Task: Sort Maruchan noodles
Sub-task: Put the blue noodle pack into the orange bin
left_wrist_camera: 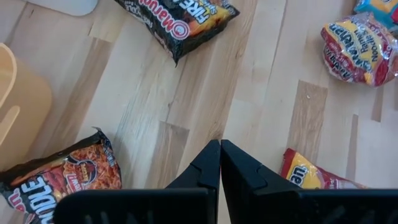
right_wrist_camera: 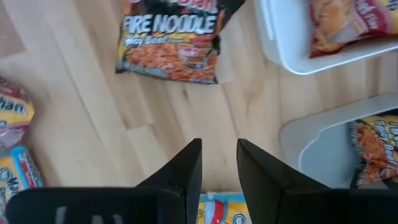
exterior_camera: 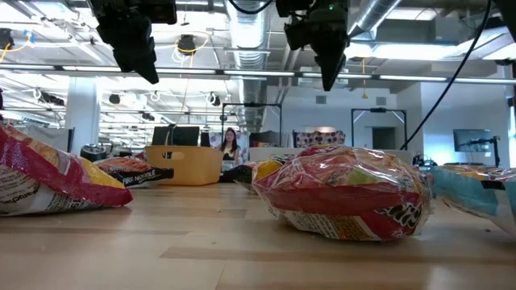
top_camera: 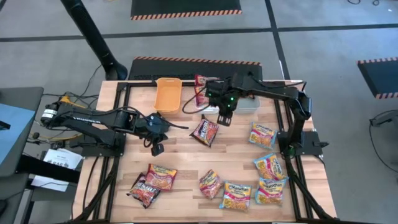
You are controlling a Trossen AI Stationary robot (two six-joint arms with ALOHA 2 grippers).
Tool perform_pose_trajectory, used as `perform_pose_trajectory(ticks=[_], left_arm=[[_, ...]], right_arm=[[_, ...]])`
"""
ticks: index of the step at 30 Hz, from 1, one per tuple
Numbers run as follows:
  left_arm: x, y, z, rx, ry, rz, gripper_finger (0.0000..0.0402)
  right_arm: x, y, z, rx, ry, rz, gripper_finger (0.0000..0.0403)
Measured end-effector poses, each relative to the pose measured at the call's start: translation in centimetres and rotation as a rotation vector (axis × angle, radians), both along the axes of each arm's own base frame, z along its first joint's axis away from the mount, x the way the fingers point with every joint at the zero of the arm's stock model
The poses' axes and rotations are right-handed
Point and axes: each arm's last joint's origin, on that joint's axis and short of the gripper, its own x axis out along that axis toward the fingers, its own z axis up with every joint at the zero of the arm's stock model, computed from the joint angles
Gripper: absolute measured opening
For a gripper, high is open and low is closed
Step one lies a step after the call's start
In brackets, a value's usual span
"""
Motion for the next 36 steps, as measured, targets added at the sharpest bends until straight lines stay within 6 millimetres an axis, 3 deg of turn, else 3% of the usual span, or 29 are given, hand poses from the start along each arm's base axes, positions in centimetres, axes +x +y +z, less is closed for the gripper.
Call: perform_pose_trajectory(ticks=[12,16,25,36], left_arm=[[0.0,0.0,0.0,0.0,0.005,0.0,0.0],[0.0,0.0,0.0,0.001,0.004,0.0,0.0],[-0.1,0.0,-0.1,0.003,0.015,-0.002,0.0016],[0.0,0.1,0.0,0.022,-0.006,0.016,0.0108]], right_arm=[[-0.2,3.8,-4.4,0.036,0.173,0.069,0.0127],[-1.2,5.2,-5.0,0.037,0.199,0.069,0.0127],[-6.2,7.6,-4.2,-0.068,0.135,-0.016,0.0127],[-11.5,10.4,-3.0,-0.04,-0.008,-0.141,0.0127]])
